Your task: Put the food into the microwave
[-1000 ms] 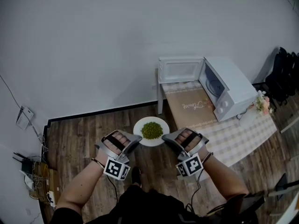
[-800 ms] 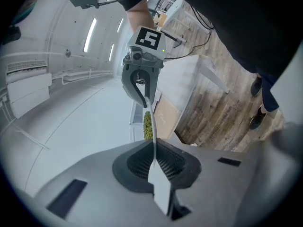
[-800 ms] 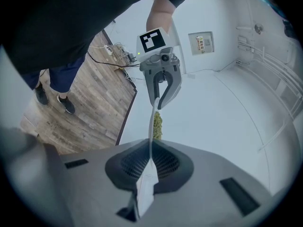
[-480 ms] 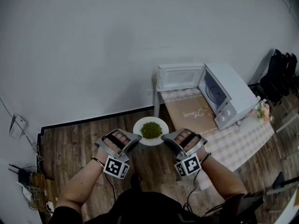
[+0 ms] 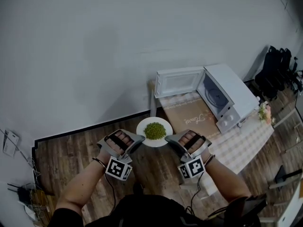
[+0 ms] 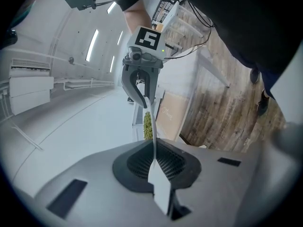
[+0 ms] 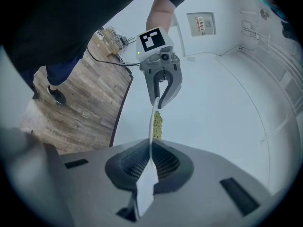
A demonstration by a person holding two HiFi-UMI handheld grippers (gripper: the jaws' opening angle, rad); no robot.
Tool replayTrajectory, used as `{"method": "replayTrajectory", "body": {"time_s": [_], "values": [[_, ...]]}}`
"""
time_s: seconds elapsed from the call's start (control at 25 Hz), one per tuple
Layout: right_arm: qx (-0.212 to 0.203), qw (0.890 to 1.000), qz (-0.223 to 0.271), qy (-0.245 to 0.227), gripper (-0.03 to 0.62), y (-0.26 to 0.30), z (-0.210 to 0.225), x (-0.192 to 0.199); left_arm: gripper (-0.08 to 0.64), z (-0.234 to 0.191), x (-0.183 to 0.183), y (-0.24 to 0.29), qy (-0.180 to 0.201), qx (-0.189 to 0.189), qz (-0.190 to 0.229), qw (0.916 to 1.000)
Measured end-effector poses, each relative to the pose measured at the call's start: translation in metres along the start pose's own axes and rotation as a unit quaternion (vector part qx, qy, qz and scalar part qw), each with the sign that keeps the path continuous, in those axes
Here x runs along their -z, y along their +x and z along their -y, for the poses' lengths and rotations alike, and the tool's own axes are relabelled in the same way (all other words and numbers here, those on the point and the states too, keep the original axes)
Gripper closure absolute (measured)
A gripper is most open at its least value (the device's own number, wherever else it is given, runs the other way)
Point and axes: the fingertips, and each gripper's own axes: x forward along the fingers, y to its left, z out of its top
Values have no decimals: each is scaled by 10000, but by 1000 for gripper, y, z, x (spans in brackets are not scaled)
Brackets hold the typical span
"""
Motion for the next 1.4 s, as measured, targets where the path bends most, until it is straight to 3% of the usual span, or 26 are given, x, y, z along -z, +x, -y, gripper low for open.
{"method": "replayTrajectory", "body": {"time_s": [0.32,0.8,1.4], "values": [[-28,9987,-499,84,572,25,4,11,538,-3,28,21,134,-6,454,9989],[-56,9946,-968,359,572,27,9,39,538,-17,28,53,288,68,967,9949],[107,9840,-1646,678,572,29,8,157,538,-51,12,172,479,186,1419,9885]]}}
